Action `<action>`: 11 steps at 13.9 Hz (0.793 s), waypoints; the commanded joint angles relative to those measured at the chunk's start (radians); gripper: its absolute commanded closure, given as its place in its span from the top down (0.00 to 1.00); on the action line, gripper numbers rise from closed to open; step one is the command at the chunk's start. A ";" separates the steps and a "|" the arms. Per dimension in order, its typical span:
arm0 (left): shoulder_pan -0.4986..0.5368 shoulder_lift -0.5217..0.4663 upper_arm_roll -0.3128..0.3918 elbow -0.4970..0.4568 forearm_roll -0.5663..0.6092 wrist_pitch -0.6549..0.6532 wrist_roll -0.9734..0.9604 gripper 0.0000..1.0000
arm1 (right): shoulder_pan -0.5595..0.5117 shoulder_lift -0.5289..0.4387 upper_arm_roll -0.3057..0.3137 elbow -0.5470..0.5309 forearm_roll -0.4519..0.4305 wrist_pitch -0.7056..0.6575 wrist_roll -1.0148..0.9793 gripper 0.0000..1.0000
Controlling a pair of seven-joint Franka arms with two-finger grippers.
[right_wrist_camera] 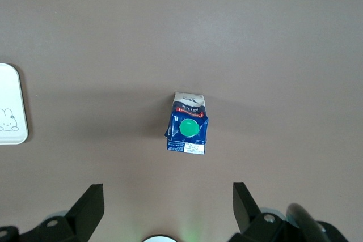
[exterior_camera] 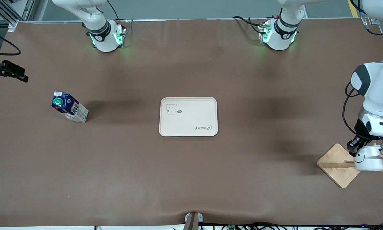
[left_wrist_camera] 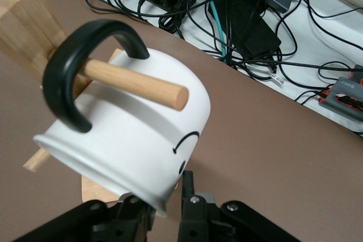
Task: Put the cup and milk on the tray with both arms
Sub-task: 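Grasp the white mug with the left gripper and lift it off the peg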
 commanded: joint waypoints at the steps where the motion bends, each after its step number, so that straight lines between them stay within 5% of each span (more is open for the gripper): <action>1: 0.000 -0.002 -0.002 0.001 0.028 0.015 -0.008 0.16 | -0.008 0.009 0.004 0.024 0.004 -0.008 0.007 1.00; 5: -0.003 0.004 -0.011 0.019 0.107 0.013 -0.008 0.00 | -0.007 0.009 0.002 0.024 0.004 -0.006 0.008 1.00; 11: -0.046 -0.005 -0.011 0.048 0.121 0.013 -0.003 0.00 | -0.008 0.019 0.002 0.025 0.002 -0.005 0.007 1.00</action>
